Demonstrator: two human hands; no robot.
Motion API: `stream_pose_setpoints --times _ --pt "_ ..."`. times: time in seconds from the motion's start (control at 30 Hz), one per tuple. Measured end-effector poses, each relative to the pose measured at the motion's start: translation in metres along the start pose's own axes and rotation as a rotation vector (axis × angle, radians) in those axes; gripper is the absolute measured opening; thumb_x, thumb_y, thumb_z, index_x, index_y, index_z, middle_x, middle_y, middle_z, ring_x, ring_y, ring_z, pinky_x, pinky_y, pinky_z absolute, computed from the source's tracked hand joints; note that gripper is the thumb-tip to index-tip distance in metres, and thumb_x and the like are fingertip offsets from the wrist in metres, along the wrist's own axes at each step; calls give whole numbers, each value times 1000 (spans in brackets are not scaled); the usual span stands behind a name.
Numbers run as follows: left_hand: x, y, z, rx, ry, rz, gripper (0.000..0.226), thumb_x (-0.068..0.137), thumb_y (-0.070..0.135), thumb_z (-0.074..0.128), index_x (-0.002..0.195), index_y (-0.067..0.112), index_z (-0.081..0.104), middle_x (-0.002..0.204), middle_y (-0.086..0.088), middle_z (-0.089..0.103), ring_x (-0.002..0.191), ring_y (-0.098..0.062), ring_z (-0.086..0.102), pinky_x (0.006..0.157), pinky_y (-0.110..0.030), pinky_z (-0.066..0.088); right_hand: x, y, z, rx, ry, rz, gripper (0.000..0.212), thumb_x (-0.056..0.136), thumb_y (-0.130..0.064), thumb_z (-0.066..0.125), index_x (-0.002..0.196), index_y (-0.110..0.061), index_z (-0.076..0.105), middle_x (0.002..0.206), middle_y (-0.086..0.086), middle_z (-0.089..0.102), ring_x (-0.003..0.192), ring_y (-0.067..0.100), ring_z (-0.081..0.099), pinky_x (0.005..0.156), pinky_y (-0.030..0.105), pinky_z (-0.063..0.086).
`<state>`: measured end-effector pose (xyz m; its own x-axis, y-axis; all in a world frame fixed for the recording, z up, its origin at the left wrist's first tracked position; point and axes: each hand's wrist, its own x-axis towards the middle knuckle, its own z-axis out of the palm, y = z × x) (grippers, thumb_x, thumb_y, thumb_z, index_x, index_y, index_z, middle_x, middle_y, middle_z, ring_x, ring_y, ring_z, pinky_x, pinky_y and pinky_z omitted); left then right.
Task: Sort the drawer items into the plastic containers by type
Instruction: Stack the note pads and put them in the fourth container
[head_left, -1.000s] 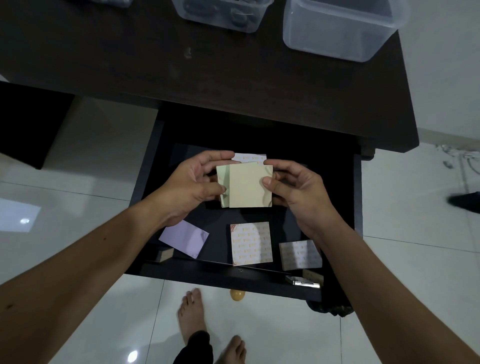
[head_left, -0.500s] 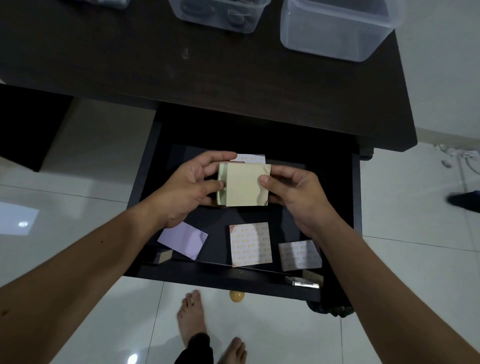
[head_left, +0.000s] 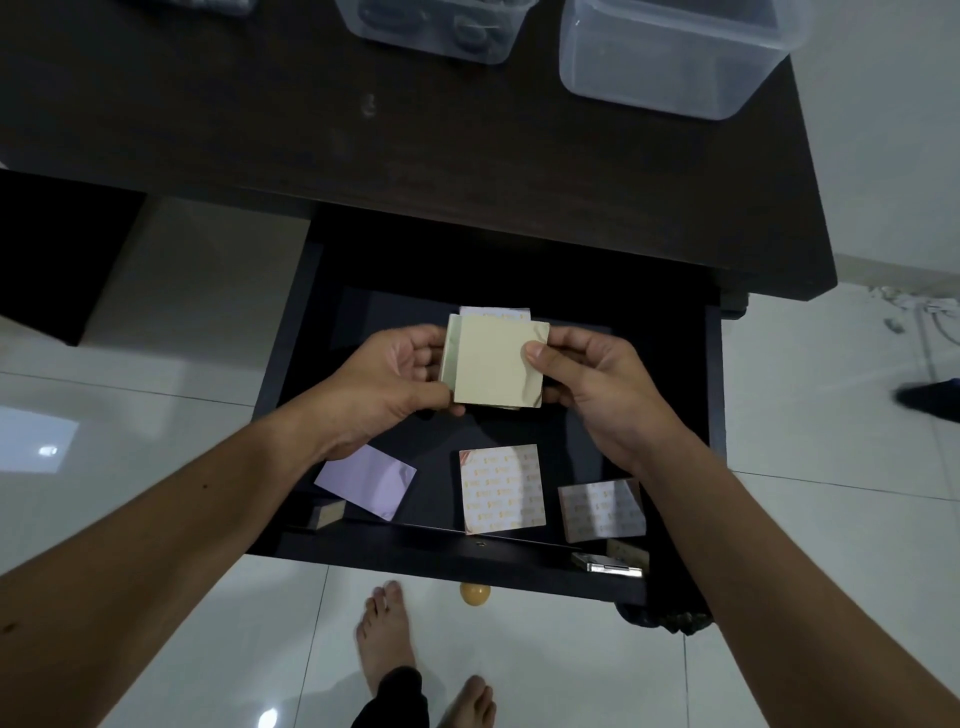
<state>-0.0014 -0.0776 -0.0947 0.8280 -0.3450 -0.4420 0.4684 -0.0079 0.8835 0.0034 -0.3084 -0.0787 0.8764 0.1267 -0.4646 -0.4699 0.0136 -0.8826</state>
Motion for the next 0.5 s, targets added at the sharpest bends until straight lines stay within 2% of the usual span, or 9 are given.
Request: stream_pose_setpoints --times 0.17,0.3,0.43,0.5 --pt "1 0 -2 29 13 24 54 88 -19 67 131 13 63 123 -7 77 115 -20 74 90 -24 61 3 1 0 -12 27 -3 23 97 -12 70 120 -7 72 112 10 80 104 23 77 84 32 64" --pt "0 0 -2 -27 -45 26 47 98 -9 61 140 12 57 129 -8 74 118 -21 73 89 -26 62 5 5 -1 -30 82 -22 22 98 -12 70 119 -10 73 110 7 80 102 20 77 85 35 64" --pt "-1 0 -1 -24 -51 42 54 97 -5 63 146 13 51 134 -7 72 121 -22 71 92 -27 61 5 9 -2 -31 102 -26 20 98 -12 70 118 -11 73 110 8 79 101 20 78 83 35 64" --pt "-1 -1 -1 -27 -49 52 60 95 -5 65 149 15 49 135 -8 71 122 -24 71 95 -32 61 5 9 -2 -35 102 -31 20 98 -12 71 118 -11 73 111 9 79 99 19 78 80 33 64"
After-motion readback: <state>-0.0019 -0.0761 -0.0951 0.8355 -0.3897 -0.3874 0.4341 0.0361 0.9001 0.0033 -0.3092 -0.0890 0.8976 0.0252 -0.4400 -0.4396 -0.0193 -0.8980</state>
